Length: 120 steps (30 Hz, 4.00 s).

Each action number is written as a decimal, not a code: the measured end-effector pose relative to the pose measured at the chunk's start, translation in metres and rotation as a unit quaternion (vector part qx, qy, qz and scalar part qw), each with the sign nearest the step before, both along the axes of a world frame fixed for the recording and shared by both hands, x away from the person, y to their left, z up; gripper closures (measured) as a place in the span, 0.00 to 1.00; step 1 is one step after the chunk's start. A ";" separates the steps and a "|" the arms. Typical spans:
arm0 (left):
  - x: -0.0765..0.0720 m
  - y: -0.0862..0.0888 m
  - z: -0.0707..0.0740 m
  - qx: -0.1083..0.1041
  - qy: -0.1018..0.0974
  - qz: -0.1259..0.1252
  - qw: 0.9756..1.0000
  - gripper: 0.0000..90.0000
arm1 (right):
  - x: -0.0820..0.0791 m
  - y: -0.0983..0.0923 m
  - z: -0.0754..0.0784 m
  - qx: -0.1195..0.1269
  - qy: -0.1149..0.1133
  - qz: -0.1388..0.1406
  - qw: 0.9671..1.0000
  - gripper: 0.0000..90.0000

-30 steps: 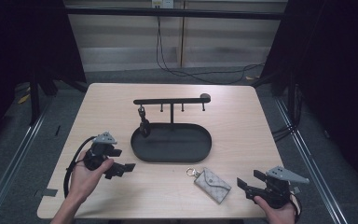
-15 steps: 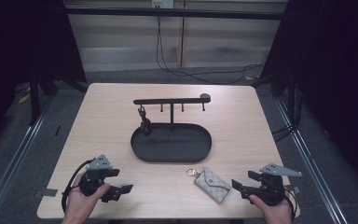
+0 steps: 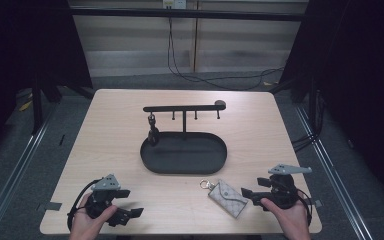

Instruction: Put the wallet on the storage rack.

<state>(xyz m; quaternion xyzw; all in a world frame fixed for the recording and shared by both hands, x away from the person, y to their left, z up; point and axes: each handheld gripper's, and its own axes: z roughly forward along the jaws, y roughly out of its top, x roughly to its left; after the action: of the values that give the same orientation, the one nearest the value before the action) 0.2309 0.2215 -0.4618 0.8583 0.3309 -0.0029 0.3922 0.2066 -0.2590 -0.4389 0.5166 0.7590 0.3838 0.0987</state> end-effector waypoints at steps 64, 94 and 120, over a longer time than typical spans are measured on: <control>0.004 0.014 -0.007 -0.015 -0.009 0.028 0.999 0.21 | 0.064 0.085 -0.029 -0.178 0.228 0.157 0.944 0.33; 0.005 0.013 -0.008 -0.011 -0.004 0.026 1.000 0.21 | 0.075 0.102 -0.014 -0.234 0.268 0.155 0.922 0.52; 0.005 0.013 -0.008 -0.009 -0.003 0.024 1.000 0.21 | 0.074 0.104 0.003 -0.233 0.274 0.166 0.918 0.68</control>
<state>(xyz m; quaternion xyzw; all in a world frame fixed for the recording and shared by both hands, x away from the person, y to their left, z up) 0.2360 0.2347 -0.4700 0.8465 0.3500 0.0061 0.4012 0.2811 -0.1552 -0.4364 0.4310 0.8989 0.0504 -0.0609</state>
